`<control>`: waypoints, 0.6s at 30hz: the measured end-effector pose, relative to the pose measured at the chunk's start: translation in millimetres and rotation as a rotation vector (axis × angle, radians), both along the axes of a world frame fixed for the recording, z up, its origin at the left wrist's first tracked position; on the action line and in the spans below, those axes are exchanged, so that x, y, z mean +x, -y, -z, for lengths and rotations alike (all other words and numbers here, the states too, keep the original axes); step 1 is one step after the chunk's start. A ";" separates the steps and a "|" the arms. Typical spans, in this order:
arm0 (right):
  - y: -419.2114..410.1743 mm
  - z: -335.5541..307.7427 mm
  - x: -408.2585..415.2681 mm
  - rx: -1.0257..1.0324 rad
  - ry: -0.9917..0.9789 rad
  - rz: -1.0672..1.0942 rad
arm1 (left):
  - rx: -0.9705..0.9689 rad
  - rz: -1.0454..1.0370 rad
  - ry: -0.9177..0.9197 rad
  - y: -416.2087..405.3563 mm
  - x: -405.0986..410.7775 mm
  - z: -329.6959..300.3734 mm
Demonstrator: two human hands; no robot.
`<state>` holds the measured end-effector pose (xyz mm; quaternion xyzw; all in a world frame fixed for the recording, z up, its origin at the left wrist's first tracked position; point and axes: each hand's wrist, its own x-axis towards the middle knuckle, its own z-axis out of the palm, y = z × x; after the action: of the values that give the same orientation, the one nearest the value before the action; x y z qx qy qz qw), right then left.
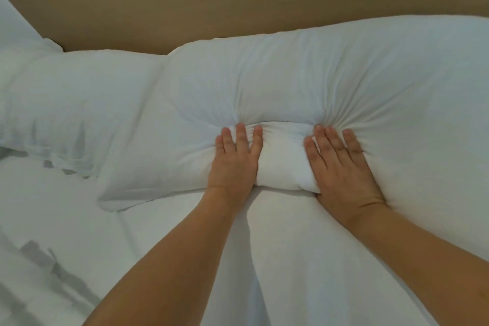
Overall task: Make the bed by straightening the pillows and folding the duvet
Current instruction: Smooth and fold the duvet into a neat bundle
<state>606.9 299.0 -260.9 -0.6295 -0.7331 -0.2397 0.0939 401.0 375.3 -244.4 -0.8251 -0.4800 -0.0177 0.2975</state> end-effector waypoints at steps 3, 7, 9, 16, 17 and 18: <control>0.9 -1.7 -3.2 -0.011 0.014 -0.007 | -0.015 -0.047 -0.046 0.2 5.4 -0.6; 9.1 -26.2 -11.8 -0.135 0.047 0.019 | -0.210 -0.205 -0.166 22.5 15.7 -37.6; 24.5 -64.8 -19.5 -0.265 0.024 0.040 | -0.231 -0.142 -0.176 42.3 16.7 -78.5; 53.1 -294.9 -24.8 -0.053 -0.019 0.102 | -0.039 -0.016 -0.079 82.0 -7.1 -303.2; 56.8 -328.9 -32.2 -0.007 -0.004 0.082 | 0.008 -0.027 -0.073 89.9 -15.8 -336.7; 62.8 -361.7 -42.7 0.035 0.012 0.069 | 0.043 -0.041 -0.071 99.5 -27.7 -368.5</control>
<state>564.2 236.2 100.8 -0.6511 -0.7074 -0.2592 0.0921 373.3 275.8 124.1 -0.8086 -0.4856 0.0073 0.3323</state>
